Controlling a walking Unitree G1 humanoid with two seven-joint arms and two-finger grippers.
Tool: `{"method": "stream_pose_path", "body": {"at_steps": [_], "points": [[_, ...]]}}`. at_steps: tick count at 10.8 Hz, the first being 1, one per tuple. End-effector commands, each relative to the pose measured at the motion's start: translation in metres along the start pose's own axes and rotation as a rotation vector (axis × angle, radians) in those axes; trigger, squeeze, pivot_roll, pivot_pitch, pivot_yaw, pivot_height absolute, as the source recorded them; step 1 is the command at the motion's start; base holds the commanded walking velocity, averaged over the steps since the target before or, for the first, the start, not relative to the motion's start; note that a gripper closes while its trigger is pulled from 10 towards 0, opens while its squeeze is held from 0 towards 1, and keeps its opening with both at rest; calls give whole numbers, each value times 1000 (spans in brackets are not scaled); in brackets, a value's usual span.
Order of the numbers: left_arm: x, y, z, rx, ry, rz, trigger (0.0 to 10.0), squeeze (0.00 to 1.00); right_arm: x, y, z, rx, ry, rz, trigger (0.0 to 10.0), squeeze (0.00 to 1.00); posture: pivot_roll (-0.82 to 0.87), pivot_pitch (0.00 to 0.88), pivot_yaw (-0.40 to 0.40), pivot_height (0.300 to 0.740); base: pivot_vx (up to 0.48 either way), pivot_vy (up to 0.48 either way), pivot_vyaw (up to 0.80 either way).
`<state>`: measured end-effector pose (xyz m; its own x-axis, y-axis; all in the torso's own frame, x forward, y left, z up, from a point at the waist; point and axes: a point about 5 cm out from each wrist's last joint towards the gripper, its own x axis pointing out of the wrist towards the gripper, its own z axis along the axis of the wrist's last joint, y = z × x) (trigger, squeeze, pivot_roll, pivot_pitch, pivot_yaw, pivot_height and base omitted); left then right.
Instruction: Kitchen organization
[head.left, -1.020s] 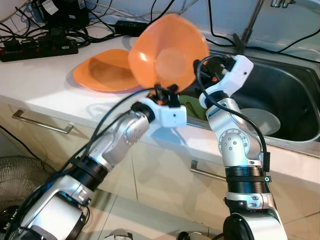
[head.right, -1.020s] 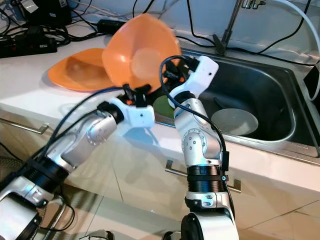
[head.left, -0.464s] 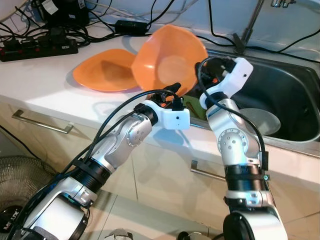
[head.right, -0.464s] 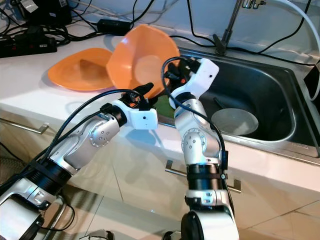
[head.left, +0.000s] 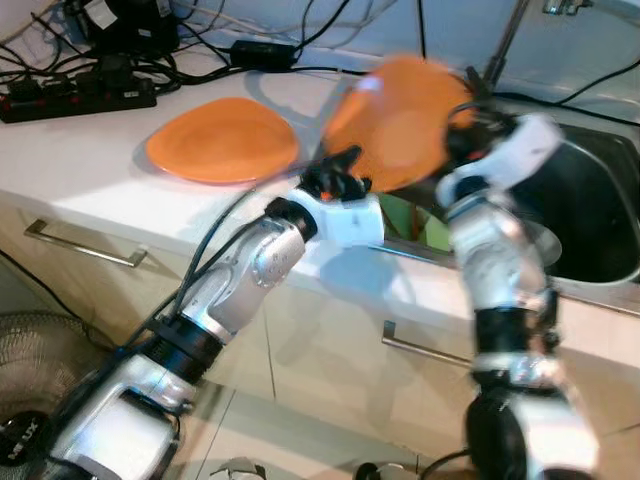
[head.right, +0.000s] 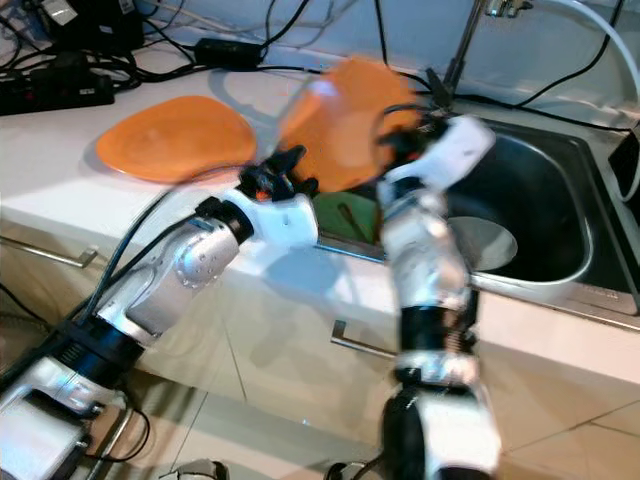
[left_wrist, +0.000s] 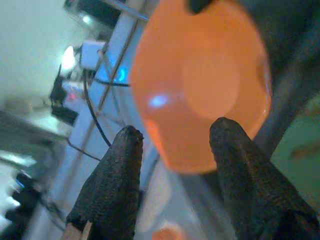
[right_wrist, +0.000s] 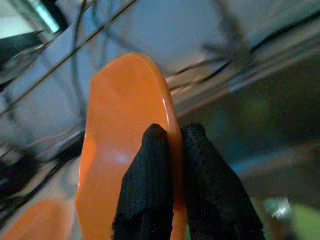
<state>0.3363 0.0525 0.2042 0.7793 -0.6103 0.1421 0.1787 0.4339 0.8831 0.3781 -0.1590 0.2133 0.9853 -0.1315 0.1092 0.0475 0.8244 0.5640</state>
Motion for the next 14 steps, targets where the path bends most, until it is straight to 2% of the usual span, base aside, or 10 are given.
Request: {"method": "stream_pose_path", "body": {"at_steps": [1,2,3,5,7,9,11,12,13,14], "points": [[-5,-7,-11,-208,66,14,10000,0,8,-7,14,-90,-77,-39,10000,0,72,60,-58,740,0,0,0],[-8,-15,-16,-354,114,20,10000,0,13,-22,12,-183,-63,-89,10000,0,74,59,-60,740,0,0,0],[-10,-18,-18,-425,140,19,10000,0,15,-30,10,-241,-44,-114,10000,0,74,60,-61,740,0,0,0],[-12,-23,-10,-709,156,20,10000,0,21,-58,-4,-413,98,-204,10000,0,92,60,-73,740,0,0,0],[-12,-31,-2,-900,163,-13,10000,0,22,-62,-15,-495,186,-191,10000,0,100,61,-76,740,0,0,0],[-13,-40,0,-1016,184,-100,10000,0,23,-58,-24,-547,245,-150,10000,0,104,61,-79,740,0,0,0],[-16,-39,6,-1050,192,-130,10000,0,21,-55,-35,-592,297,-111,10000,0,112,66,-82,740,0,0,0],[-17,-39,7,-1060,203,-141,10000,0,19,-52,-42,-605,326,-82,10000,557,120,66,-83,740,0,0,0],[-18,-38,7,-1063,207,-146,10000,0,18,-51,-46,-610,336,-71,10000,706,123,67,-83,740,0,0,0],[-18,-37,8,-1064,211,-147,10000,0,17,-50,-47,-611,340,-68,10000,686,124,66,-83,740,0,0,0]]}}
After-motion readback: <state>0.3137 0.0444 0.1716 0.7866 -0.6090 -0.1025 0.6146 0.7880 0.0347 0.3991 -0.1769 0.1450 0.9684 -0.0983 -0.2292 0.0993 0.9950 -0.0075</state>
